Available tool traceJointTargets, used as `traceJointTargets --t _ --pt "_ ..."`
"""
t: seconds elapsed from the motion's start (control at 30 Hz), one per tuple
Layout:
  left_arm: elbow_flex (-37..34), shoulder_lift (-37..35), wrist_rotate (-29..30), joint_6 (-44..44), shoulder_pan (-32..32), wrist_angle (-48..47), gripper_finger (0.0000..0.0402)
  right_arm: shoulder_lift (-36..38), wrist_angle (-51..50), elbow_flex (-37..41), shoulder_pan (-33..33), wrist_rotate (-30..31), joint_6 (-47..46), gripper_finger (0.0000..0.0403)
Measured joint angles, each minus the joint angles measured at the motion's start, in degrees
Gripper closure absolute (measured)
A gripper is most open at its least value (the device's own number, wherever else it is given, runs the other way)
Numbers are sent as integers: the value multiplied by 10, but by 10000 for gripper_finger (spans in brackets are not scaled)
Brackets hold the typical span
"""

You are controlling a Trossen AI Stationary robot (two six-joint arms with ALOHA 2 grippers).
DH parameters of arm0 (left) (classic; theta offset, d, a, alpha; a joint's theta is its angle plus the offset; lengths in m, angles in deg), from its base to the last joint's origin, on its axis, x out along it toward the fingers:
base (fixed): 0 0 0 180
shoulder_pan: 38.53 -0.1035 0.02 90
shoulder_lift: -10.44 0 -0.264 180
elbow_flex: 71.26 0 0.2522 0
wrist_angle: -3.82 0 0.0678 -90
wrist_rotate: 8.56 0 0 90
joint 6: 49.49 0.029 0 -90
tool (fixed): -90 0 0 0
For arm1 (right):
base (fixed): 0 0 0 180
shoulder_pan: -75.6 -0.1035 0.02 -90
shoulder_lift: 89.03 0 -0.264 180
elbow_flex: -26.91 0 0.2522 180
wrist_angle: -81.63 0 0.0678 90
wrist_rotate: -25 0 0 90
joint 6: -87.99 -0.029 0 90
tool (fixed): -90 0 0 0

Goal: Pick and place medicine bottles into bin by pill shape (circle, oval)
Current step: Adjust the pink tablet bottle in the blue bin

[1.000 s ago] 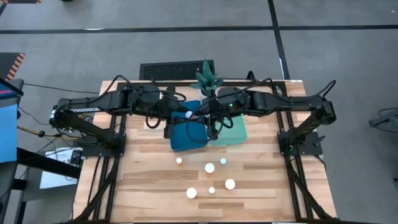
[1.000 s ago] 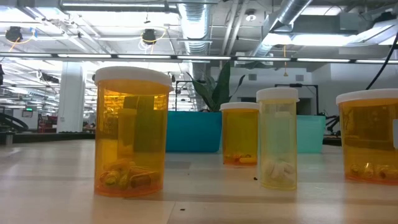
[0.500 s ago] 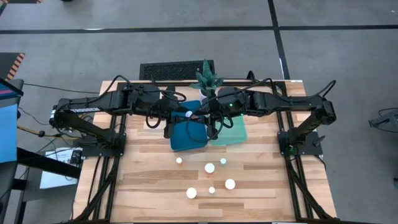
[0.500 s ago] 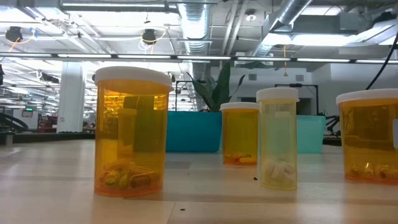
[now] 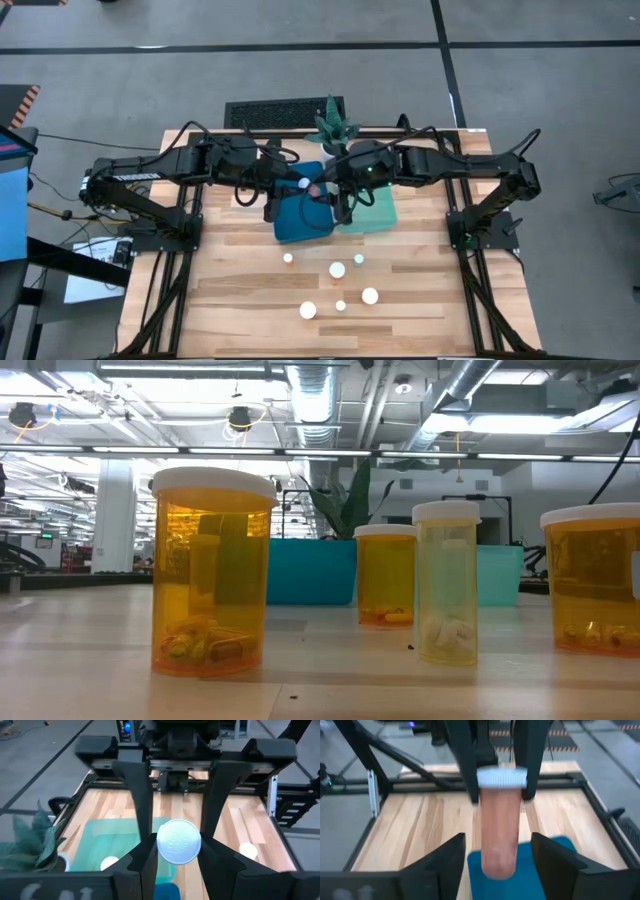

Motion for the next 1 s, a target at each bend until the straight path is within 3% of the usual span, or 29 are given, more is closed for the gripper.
traceJointTargets --t 0.43,0.67,1.0 --pt "-6 6 117 -16 -9 -99 285 95 -212 0 0 0 -36 164" --pt "-63 54 108 -20 -32 -98 285 172 -257 0 0 2 -90 164" --pt "-94 201 68 17 -88 23 285 250 -260 0 -4 18 -130 164"
